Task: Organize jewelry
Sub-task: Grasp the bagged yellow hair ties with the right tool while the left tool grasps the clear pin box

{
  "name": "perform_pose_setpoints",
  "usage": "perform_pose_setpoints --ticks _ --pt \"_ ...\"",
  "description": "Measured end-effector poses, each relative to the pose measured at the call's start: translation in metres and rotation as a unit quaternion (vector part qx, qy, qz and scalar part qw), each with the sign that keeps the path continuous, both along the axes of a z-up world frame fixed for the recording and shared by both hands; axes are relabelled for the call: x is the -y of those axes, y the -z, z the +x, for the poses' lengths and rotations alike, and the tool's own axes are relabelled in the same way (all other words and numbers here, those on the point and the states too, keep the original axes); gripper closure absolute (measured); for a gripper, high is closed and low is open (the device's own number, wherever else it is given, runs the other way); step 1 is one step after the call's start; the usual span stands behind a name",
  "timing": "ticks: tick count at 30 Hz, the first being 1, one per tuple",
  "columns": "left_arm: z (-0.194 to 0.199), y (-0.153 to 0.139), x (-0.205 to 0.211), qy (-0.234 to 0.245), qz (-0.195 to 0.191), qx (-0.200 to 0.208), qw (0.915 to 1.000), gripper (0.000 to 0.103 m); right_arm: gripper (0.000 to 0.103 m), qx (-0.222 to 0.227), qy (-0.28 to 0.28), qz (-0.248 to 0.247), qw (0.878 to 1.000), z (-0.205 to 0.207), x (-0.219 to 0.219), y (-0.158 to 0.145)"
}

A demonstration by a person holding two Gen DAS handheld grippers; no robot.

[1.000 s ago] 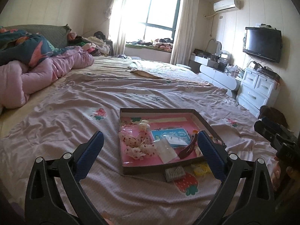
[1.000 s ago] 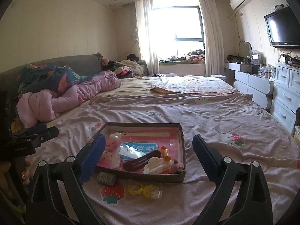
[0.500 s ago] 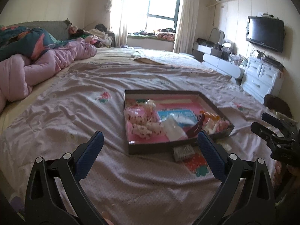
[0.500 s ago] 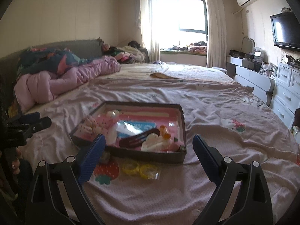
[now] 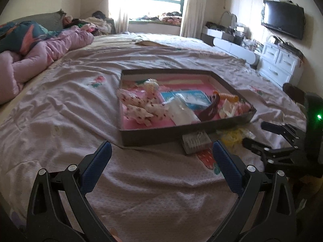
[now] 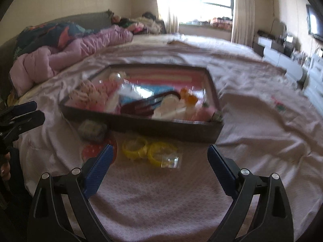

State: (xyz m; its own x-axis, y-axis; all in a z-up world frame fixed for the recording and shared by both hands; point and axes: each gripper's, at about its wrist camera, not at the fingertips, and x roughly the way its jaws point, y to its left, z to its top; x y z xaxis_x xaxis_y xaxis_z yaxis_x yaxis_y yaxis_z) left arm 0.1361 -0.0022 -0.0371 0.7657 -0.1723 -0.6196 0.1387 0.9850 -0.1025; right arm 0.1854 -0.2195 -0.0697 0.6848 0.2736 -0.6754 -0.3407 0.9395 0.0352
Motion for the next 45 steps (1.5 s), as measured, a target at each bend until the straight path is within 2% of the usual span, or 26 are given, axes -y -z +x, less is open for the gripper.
perform_pose_setpoints --ticks 7,9,10,17,20,23,25,27,29,31,37,45 --pt "0.015 0.014 0.013 0.019 -0.001 -0.026 0.9995 0.012 0.013 -0.056 0.003 0.033 0.998 0.025 -0.001 0.017" --pt "0.019 0.017 0.016 0.023 -0.004 -0.032 0.9992 0.012 0.022 -0.06 -0.005 0.039 0.997 0.027 -0.002 0.017" --pt "0.022 0.019 0.017 0.025 -0.006 -0.036 0.999 0.012 0.032 -0.06 -0.013 0.042 0.997 0.026 -0.003 0.016" --pt "0.04 0.031 0.032 0.037 -0.013 -0.065 0.9971 0.012 0.046 -0.052 -0.018 0.066 0.996 0.021 0.005 0.011" --pt "0.047 0.036 0.037 0.038 -0.018 -0.078 0.9961 0.012 0.048 -0.045 -0.01 0.065 0.997 0.017 0.014 0.007" --pt "0.053 0.04 0.043 0.039 -0.02 -0.085 0.9955 0.019 0.048 -0.042 -0.001 0.075 0.996 0.013 0.026 0.002" --pt "0.056 0.042 0.047 0.038 -0.02 -0.09 0.995 0.032 0.049 -0.039 0.005 0.076 0.996 0.012 0.033 -0.001" --pt "0.059 0.044 0.049 0.036 -0.021 -0.096 0.9945 0.034 0.049 -0.035 0.012 0.08 0.996 0.009 0.039 -0.003" --pt "0.061 0.046 0.051 0.035 -0.018 -0.1 0.9942 0.042 0.049 -0.035 0.016 0.085 0.996 0.007 0.044 -0.005" --pt "0.06 0.047 0.053 0.032 -0.008 -0.098 0.9946 0.061 0.049 -0.031 0.017 0.087 0.996 0.005 0.046 -0.009" --pt "0.052 0.038 0.048 0.042 -0.017 -0.089 0.995 0.062 0.049 -0.014 0.011 0.092 0.996 -0.003 0.043 -0.021" --pt "0.031 0.004 0.028 0.029 -0.029 -0.047 0.9981 0.062 0.05 0.012 -0.011 0.099 0.995 -0.013 0.03 -0.047"
